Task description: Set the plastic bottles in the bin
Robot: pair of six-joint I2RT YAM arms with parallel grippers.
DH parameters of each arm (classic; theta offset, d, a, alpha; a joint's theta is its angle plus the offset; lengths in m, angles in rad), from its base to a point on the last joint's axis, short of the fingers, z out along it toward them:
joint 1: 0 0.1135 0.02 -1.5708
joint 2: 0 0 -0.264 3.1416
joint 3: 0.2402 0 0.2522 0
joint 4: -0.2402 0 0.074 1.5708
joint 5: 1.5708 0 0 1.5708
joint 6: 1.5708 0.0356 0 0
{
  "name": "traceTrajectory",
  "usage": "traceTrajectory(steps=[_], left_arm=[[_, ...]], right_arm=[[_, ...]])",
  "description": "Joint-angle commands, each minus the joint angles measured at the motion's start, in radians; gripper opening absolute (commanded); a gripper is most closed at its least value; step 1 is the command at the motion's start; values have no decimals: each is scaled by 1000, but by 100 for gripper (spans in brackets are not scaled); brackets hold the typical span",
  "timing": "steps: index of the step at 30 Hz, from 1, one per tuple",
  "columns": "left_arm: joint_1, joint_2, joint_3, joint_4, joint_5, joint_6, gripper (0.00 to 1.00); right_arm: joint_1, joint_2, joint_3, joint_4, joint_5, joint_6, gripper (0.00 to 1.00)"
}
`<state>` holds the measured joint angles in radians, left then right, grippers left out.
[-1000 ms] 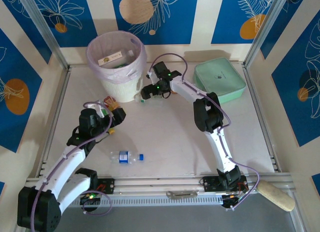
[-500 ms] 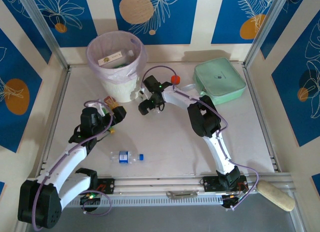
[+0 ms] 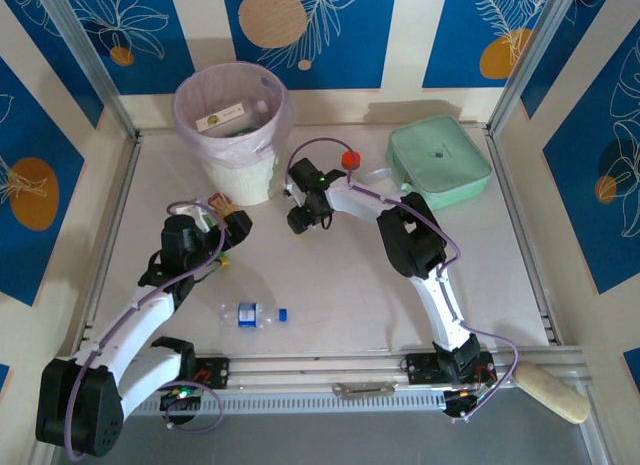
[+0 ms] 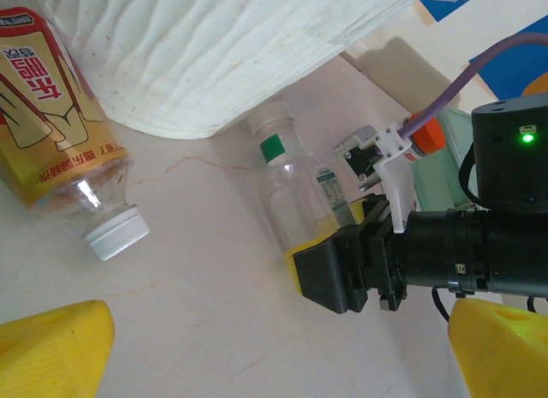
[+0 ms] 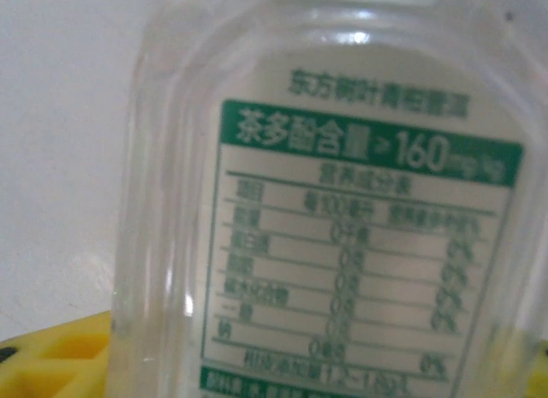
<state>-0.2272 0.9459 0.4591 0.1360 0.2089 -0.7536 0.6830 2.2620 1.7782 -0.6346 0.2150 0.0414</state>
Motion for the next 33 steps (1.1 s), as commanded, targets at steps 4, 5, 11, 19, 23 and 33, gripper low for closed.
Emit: traceTrajectory(steps=[4, 5, 11, 19, 23, 33], left_arm=[[-3, 2, -11, 53, 25, -47, 100], [-2, 2, -11, 63, 31, -64, 100], [-19, 16, 1, 143, 42, -171, 100], [-141, 86, 65, 227, -28, -213, 100], [-194, 149, 101, 281, -47, -219, 100], [-236, 266, 159, 351, -43, -226, 100]], right_arm=[[9, -90, -46, 54, -9, 9, 55], [9, -100, -57, 62, -9, 13, 54], [10, -217, -180, 151, -28, 54, 53], [15, -429, -391, 276, -145, 113, 53], [25, -514, -457, 308, -214, 140, 53], [94, -624, -527, 348, -279, 171, 53]])
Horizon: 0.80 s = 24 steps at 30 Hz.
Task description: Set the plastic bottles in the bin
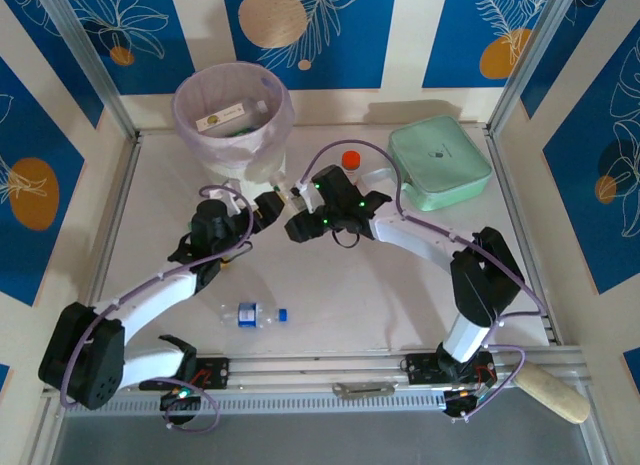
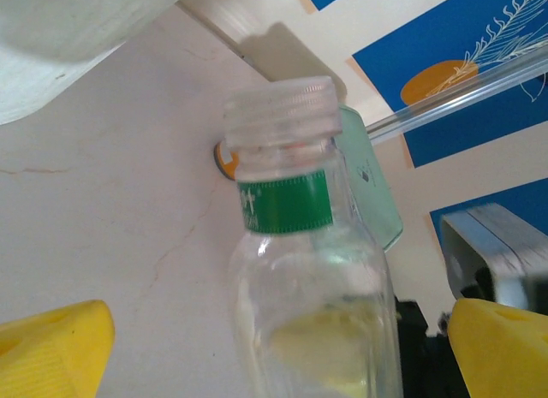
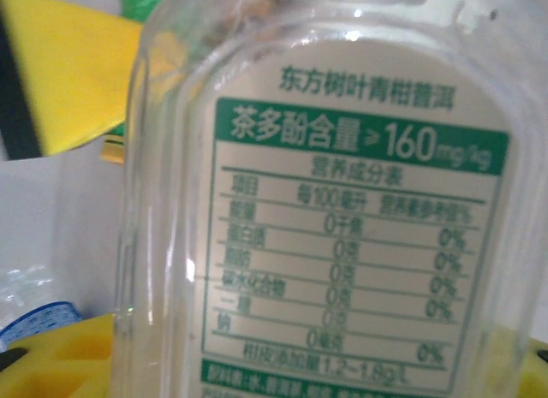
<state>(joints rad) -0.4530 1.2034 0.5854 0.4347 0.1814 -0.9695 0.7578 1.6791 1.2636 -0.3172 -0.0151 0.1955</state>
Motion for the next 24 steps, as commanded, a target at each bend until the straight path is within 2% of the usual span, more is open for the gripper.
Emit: traceTrajectory(steps=[1, 5, 24], left_arm=[[-10, 9, 32, 54, -17, -7, 100], [-10, 4, 32, 43, -20, 2, 99], [-16, 12, 9, 99, 17, -27, 79]], right_arm=[[25, -47, -12, 30, -53, 17, 53], [44, -52, -12, 35, -76, 19, 52], [81, -26, 12, 79, -87, 22, 53]])
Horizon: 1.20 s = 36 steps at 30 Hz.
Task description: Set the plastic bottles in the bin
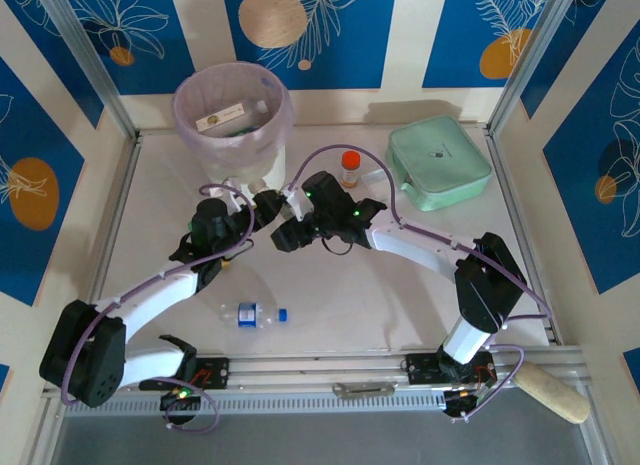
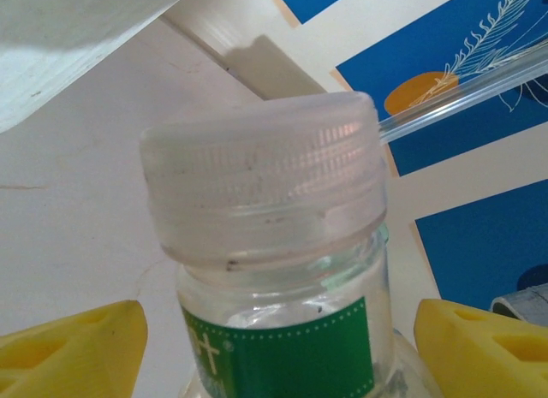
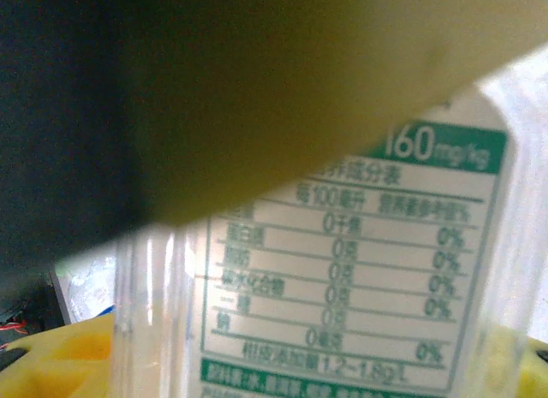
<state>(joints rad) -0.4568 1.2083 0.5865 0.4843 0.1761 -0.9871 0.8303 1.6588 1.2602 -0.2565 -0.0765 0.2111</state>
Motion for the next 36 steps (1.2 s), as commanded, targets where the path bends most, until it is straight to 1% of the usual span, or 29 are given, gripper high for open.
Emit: traceTrajectory(steps=[1, 3, 6, 7, 9, 11, 15, 16, 19, 23, 28, 32, 36], left_arm=[[-13, 12, 8, 57, 27, -13, 78], [-14, 23, 9, 74, 39, -20, 72], [-14, 36, 9, 94, 49, -27, 60], [-14, 38, 7, 96, 51, -29, 58], [-14, 41, 12, 96, 49, -29, 57], [-14, 43, 15, 95, 45, -27, 56], [-14, 38, 26, 70, 30, -8, 56], [-13, 35, 30, 57, 23, -1, 56], [-4, 20, 54, 7, 2, 41, 56], [27, 15, 120, -69, 9, 104, 57], [73, 34, 253, -161, 47, 197, 56], [79, 72, 430, -284, 97, 324, 56], [81, 137, 661, -446, 146, 480, 56]], right_arm=[[9, -4, 17, 20, -26, 6, 53], [10, -2, 19, 24, -23, 8, 53], [9, -1, 19, 29, -17, 13, 53], [10, 0, 18, 30, -17, 13, 54], [12, -2, 16, 31, -13, 14, 57], [13, -3, 14, 31, -8, 17, 63], [13, -13, 3, 34, -5, 14, 79], [13, -19, -2, 36, -5, 14, 82], [7, -52, -32, 50, -8, 15, 87], [-25, -115, -97, 73, -34, 42, 89], [-86, -216, -188, 116, -59, 86, 91], [-144, -286, -253, 137, -48, 120, 93], [-190, -331, -301, 146, -13, 149, 94]])
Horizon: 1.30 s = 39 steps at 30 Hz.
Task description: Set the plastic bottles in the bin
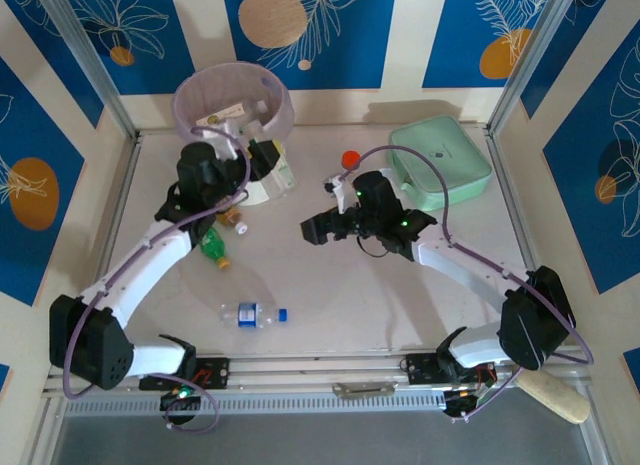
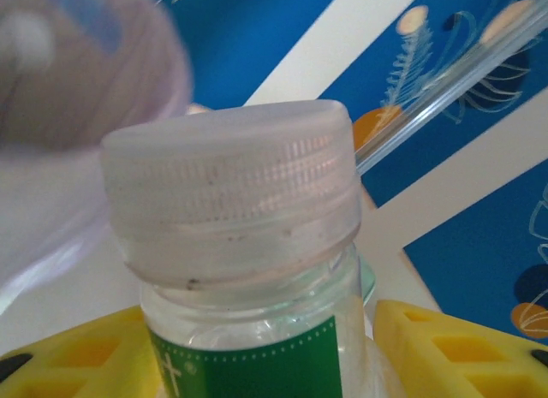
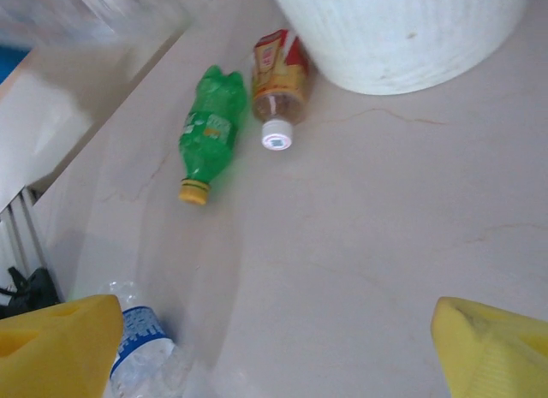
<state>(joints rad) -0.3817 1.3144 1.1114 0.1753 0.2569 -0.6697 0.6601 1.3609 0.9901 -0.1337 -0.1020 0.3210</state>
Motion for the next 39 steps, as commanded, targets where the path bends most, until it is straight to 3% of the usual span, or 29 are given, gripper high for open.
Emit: traceTrajectory(steps=[1, 6, 14, 20, 25, 32, 36, 39], left_arm=[[7, 47, 189, -173, 71, 200, 56], [41, 142, 435, -294, 50, 371, 56], [188, 339, 713, -345, 49, 390, 55], [246, 508, 919, -450, 10, 428, 53], [256, 620, 1030, -530, -28, 460, 53], [256, 687, 1040, -575, -2, 410, 53], [256, 701, 1046, -599, 15, 392, 59], [256, 695, 1049, -616, 10, 396, 75]], right_arm=[[-30, -42, -39, 23, 22, 47, 94], [-53, -69, -66, 31, 31, 66, 95], [-54, -126, -99, 12, 72, 66, 99], [-62, -184, -133, -21, 109, 74, 99], [-75, -203, -151, -30, 114, 84, 99], [-83, -187, -134, -43, 116, 80, 99], [-83, -182, -135, -43, 116, 84, 99], [-83, -181, -136, -43, 116, 87, 99]])
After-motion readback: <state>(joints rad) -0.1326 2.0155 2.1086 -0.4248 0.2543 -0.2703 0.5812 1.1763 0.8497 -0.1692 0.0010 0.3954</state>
